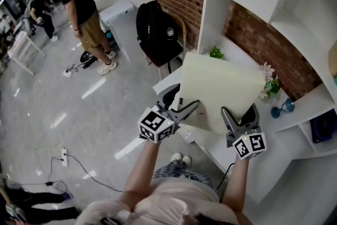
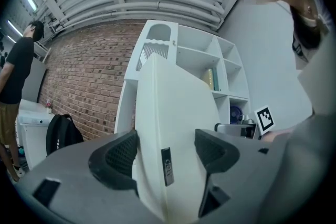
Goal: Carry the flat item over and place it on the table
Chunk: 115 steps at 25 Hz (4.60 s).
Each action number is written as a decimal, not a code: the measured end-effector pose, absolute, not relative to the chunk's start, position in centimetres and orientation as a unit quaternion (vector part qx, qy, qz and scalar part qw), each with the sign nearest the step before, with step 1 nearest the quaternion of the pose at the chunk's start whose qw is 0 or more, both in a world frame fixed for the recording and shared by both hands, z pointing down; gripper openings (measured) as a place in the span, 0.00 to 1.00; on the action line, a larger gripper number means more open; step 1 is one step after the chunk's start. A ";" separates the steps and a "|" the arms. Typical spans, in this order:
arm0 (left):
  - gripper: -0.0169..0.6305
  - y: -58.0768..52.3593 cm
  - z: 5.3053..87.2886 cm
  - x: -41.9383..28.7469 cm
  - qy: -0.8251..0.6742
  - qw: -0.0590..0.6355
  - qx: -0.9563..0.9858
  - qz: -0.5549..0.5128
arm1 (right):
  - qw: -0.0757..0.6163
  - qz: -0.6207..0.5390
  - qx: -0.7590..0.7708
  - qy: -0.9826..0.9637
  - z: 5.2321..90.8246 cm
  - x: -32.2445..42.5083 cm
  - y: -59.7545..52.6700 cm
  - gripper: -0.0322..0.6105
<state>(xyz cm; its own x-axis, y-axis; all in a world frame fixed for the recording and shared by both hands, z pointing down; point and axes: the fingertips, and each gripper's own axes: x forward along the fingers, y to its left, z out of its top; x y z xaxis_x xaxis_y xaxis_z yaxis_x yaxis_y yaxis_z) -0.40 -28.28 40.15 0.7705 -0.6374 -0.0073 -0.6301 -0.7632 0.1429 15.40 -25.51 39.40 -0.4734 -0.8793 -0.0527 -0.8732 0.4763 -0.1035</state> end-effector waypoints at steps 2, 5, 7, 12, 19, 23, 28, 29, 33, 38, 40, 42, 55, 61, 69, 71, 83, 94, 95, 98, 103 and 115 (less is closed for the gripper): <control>0.55 -29.2 40.5 -0.2 -0.336 0.069 0.939 -0.026 | 0.050 -0.035 -0.514 0.856 39.7 15.6 -26.3 0.77; 0.55 -30.4 41.1 0.0 -0.334 0.073 0.940 -0.019 | 0.048 -0.045 -0.515 0.855 40.5 15.8 -27.5 0.77; 0.55 -31.1 41.8 0.1 -0.332 0.079 0.940 -0.013 | 0.042 -0.054 -0.515 0.855 41.3 15.8 -28.3 0.77; 0.55 -33.0 44.3 0.6 -0.332 0.100 0.938 0.000 | 0.028 -0.083 -0.519 0.850 43.7 16.3 -30.1 0.77; 0.55 -35.7 48.4 0.8 -0.337 0.135 0.931 0.015 | 0.007 -0.122 -0.515 0.848 47.9 16.6 -33.0 0.77; 0.55 -37.2 50.5 1.1 -0.339 0.151 0.928 0.027 | -0.004 -0.147 -0.514 0.845 50.1 16.9 -34.6 0.77; 0.55 -38.4 53.2 1.8 -0.340 0.170 0.924 0.043 | -0.023 -0.172 -0.510 0.842 52.8 17.5 -36.0 0.77; 0.55 -38.7 53.7 1.9 -0.341 0.174 0.923 0.045 | -0.024 -0.177 -0.509 0.842 53.3 17.6 -36.3 0.77; 0.55 -39.3 55.3 2.3 -0.341 0.186 0.920 0.053 | -0.033 -0.195 -0.506 0.840 54.9 18.1 -36.9 0.77; 0.55 -40.2 56.1 2.5 -0.344 0.201 0.916 0.053 | -0.027 -0.216 -0.507 0.834 55.9 18.4 -37.9 0.77; 0.55 -40.7 56.4 2.6 -0.346 0.208 0.914 0.051 | -0.025 -0.222 -0.508 0.832 56.2 18.5 -38.4 0.77; 0.55 -41.2 56.8 2.6 -0.349 0.216 0.911 0.049 | -0.024 -0.228 -0.508 0.830 56.6 18.6 -39.0 0.77; 0.55 -43.5 61.4 3.0 -0.368 0.312 0.872 0.081 | -0.054 -0.322 -0.512 0.794 61.4 19.0 -41.3 0.77; 0.55 -44.3 64.2 3.3 -0.372 0.365 0.847 0.110 | -0.087 -0.383 -0.512 0.764 64.3 19.2 -42.0 0.78; 0.55 -45.0 68.0 3.2 -0.368 0.429 0.812 0.143 | -0.136 -0.444 -0.513 0.722 67.8 19.2 -42.7 0.79; 0.55 -44.9 68.9 3.2 -0.367 0.442 0.804 0.155 | -0.149 -0.458 -0.513 0.711 68.7 19.2 -42.6 0.79; 0.56 -44.8 70.1 3.1 -0.364 0.459 0.794 0.162 | -0.161 -0.474 -0.512 0.698 69.8 19.1 -42.4 0.79; 0.56 -45.2 68.9 2.7 -0.369 0.418 0.810 0.183 | -0.143 -0.457 -0.521 0.706 68.6 19.5 -42.5 0.79; 0.56 -45.2 68.7 2.5 -0.372 0.414 0.811 0.183 | -0.139 -0.454 -0.524 0.707 68.4 19.6 -42.4 0.79; 0.56 -45.1 67.4 1.7 -0.385 0.400 0.814 0.170 | -0.121 -0.444 -0.537 0.707 67.1 20.4 -42.1 0.79; 0.56 -45.1 63.7 0.5 -0.407 0.355 0.830 0.136 | -0.084 -0.408 -0.555 0.720 63.7 21.8 -41.5 0.76; 0.25 -41.9 50.8 -0.6 -0.431 0.207 0.876 0.066 | 0.000 -0.182 -0.619 0.764 49.1 23.9 -36.8 0.29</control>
<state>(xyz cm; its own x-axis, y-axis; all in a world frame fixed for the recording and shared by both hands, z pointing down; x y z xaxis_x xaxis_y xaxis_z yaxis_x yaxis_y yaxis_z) -0.63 -41.92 50.80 0.6206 -0.7271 0.2937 -0.7816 -0.5434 0.3062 23.92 -36.78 49.09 -0.2336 -0.9458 0.2257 -0.9460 0.1674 -0.2776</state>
